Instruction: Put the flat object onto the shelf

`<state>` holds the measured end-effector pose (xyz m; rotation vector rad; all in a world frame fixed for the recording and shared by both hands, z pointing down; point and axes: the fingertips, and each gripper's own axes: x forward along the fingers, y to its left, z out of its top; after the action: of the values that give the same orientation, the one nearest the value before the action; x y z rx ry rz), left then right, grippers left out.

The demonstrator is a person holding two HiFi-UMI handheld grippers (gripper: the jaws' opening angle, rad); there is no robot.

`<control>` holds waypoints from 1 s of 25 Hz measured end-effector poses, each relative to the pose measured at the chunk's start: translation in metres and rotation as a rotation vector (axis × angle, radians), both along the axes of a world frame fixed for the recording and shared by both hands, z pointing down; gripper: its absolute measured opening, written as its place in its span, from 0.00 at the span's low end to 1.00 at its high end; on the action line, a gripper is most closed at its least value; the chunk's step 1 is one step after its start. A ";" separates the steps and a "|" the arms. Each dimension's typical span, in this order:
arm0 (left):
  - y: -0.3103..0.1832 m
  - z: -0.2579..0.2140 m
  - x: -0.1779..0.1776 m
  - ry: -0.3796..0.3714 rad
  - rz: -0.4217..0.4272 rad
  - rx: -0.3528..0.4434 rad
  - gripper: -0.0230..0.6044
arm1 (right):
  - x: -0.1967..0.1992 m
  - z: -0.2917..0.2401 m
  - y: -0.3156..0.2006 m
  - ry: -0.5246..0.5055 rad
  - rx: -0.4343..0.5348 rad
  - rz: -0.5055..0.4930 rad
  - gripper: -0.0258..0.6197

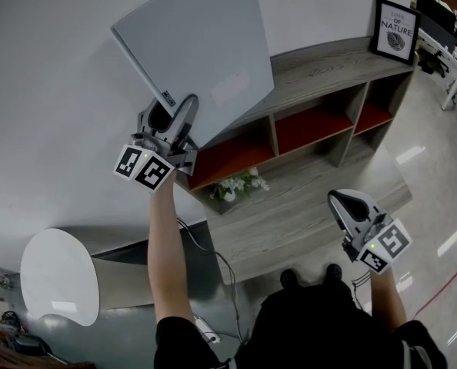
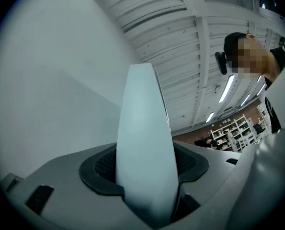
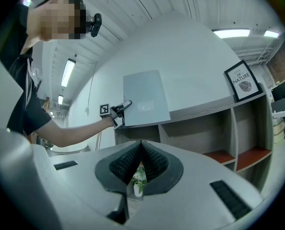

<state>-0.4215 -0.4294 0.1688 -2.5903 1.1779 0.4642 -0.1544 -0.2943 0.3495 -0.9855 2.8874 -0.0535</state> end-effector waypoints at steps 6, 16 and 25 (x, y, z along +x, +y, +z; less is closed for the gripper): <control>-0.003 0.001 -0.003 0.005 -0.035 -0.003 0.54 | 0.000 0.000 0.001 0.001 0.003 0.011 0.06; -0.001 -0.001 -0.002 -0.003 -0.066 0.025 0.56 | -0.002 0.000 0.001 -0.004 -0.004 0.014 0.06; 0.003 -0.001 -0.011 0.042 -0.094 0.036 0.59 | 0.000 0.000 0.001 -0.011 -0.005 0.017 0.06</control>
<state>-0.4322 -0.4261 0.1677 -2.4934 1.2869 0.5172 -0.1549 -0.2928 0.3497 -1.0071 2.8703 -0.0648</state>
